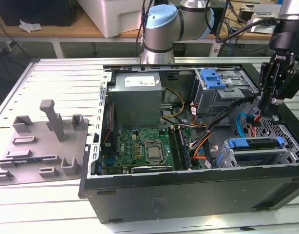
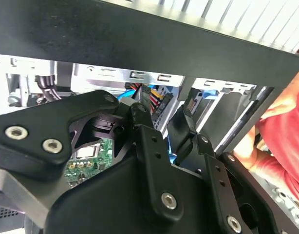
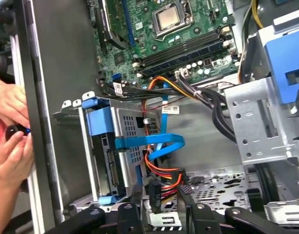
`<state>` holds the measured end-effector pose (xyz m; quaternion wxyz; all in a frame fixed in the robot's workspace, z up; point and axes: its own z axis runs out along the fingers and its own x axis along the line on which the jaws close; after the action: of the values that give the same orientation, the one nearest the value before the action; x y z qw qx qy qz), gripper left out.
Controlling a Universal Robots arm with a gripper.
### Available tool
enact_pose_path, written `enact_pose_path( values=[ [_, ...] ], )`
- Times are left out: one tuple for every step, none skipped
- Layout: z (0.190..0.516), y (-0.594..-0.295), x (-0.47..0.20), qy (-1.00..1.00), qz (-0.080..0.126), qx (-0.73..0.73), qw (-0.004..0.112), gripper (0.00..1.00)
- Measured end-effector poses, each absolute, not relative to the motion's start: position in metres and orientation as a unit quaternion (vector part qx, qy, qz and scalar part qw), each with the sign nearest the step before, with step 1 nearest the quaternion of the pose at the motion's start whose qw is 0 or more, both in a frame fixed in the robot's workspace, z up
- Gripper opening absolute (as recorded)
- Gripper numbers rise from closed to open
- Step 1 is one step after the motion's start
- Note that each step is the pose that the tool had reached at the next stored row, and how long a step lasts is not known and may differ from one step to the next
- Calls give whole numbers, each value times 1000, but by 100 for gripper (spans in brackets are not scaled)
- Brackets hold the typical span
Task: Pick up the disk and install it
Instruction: 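Insert the first disk wire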
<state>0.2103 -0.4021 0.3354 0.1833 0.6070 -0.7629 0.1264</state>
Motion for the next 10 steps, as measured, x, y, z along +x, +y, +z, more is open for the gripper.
enact_pose_path(
  values=[
    [335,-402,210,-763,128,605,185,42],
    [335,-402,210,-764,129,604,186,42],
    [334,-401,210,-765,131,602,188,42],
    [334,-401,210,-765,132,601,189,42],
    [333,-400,210,-765,133,601,190,42],
    [333,-400,210,-765,134,600,191,42],
    [332,-400,210,-765,135,600,192,42],
    [332,-400,210,-765,136,600,193,42],
    [332,-400,210,-765,137,599,193,42],
    [331,-400,210,-764,138,599,194,42]
  ],
)
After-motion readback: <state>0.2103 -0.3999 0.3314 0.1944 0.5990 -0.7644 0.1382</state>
